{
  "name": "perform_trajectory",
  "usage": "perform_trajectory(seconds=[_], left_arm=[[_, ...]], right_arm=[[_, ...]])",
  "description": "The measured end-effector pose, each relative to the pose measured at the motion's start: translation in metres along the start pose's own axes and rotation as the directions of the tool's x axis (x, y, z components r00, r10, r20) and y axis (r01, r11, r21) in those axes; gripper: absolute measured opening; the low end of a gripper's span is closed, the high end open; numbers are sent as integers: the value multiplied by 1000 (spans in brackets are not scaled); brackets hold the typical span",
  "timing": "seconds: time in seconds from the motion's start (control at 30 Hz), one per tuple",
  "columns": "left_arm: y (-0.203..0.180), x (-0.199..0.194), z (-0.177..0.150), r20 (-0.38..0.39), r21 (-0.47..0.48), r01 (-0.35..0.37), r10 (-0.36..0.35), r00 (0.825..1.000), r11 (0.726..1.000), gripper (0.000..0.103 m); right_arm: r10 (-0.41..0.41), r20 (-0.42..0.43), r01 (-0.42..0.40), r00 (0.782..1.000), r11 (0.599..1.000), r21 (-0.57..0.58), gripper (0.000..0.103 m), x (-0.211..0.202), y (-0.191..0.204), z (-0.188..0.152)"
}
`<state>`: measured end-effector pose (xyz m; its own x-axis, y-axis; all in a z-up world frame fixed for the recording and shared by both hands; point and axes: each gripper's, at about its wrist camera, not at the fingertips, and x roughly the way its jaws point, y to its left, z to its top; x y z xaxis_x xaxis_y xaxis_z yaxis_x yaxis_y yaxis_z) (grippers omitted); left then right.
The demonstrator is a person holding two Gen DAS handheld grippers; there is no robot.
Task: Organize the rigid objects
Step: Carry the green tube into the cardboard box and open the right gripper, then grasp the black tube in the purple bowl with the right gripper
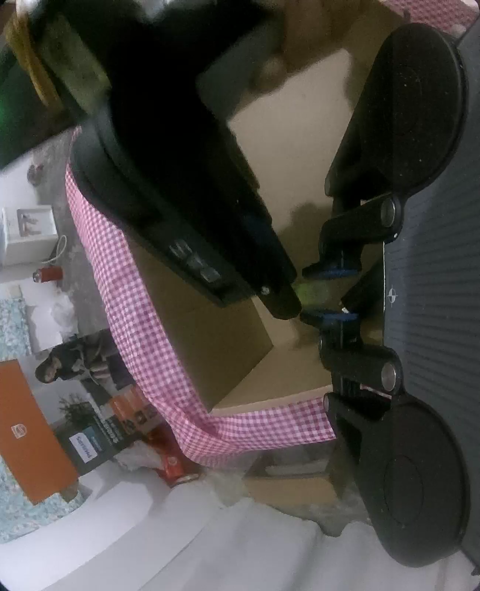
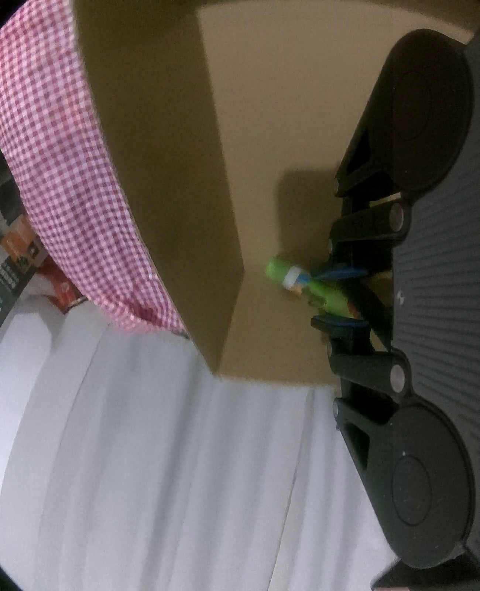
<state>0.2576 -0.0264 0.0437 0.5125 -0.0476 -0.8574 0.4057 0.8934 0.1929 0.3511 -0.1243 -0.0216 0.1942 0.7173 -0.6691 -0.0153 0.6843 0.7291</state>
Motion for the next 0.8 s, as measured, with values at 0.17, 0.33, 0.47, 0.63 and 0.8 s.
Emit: perform_trajectory(seconds=[0.17,0.33,0.47,0.63,0.8], left_arm=[[-2,-12,-2,27,-3,0,0,1000,1000,25],[4,-47,-12,97,-52,27,-22,995,998,26],[6,-86,-29,174,-87,49,-33,984,995,28],[6,-138,-70,256,-126,83,-48,966,989,31],[-5,-161,-121,272,-144,134,-91,958,981,32]], right_arm=[[-51,-24,51,998,999,-1,24,16,-9,9],[-13,17,13,1000,1000,-11,24,-9,-5,-2],[34,75,-32,997,999,-28,24,-48,3,-21],[102,158,-94,982,994,-60,24,-110,11,-67],[138,197,-114,971,985,-130,25,-164,19,-139]])
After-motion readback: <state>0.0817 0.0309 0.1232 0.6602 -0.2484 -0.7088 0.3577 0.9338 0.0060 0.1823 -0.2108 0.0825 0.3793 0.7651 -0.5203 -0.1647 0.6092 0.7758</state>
